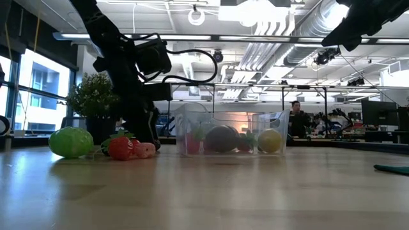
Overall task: Pick and placing Produce into tupperware
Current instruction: Put the blackberry into the transparent bin
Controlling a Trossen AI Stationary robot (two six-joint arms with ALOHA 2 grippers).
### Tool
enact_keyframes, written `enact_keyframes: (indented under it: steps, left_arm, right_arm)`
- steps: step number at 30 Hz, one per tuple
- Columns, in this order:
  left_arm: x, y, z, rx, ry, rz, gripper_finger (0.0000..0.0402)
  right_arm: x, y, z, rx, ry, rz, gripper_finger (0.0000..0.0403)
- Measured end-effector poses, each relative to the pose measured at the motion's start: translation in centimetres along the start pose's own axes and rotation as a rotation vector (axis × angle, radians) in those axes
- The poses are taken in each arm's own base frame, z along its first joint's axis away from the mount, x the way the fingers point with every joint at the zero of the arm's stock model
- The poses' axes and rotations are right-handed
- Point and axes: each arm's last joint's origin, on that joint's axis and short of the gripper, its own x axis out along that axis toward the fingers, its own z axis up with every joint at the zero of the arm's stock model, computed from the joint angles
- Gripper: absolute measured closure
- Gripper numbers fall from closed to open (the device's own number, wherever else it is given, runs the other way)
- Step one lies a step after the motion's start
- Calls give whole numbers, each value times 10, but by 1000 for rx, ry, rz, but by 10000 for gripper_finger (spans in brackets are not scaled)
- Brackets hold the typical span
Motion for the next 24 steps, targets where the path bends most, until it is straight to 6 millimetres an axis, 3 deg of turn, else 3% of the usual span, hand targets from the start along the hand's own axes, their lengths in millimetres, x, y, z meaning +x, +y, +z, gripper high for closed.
enact_keyframes:
  steps: [8,18,24]
  left_arm:
    - [0,0,0,-15,-3,4,207]
    - [0,0,0,-15,-7,-14,278]
    - [0,0,1,-15,-11,-18,293]
  right_arm:
    - [0,0,0,0,0,0,384]
    - [0,0,0,0,0,0,384]
    - [0,0,0,0,0,0,384]
